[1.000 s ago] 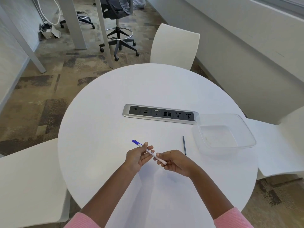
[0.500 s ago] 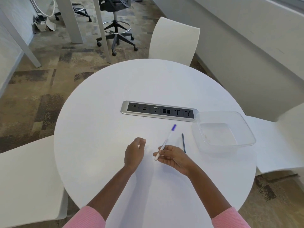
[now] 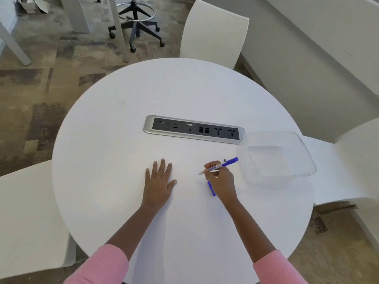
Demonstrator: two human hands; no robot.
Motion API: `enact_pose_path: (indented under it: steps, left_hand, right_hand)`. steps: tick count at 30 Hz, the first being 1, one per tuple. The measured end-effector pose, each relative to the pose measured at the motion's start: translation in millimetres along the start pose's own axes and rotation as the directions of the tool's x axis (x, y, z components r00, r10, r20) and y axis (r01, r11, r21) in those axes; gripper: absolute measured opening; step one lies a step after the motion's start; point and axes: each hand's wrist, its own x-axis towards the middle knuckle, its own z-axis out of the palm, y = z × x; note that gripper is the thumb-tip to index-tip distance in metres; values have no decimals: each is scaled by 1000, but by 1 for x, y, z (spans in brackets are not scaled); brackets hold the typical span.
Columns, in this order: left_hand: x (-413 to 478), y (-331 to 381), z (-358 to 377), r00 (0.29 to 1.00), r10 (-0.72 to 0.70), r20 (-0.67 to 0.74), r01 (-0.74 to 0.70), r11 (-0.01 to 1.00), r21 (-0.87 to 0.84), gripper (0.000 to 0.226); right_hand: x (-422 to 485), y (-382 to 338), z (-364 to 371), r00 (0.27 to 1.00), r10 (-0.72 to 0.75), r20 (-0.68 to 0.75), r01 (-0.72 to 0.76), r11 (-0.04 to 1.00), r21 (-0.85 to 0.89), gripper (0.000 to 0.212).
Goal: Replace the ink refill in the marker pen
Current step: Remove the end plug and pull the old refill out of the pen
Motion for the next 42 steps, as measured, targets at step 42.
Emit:
enact_pose_path:
  steps: [42]
  left_hand:
    - [3,-12,15,969,88,-230,-66,993,102,53]
  right_hand:
    - [-22,-19,8,940,-337,-50,304,897,-320,12]
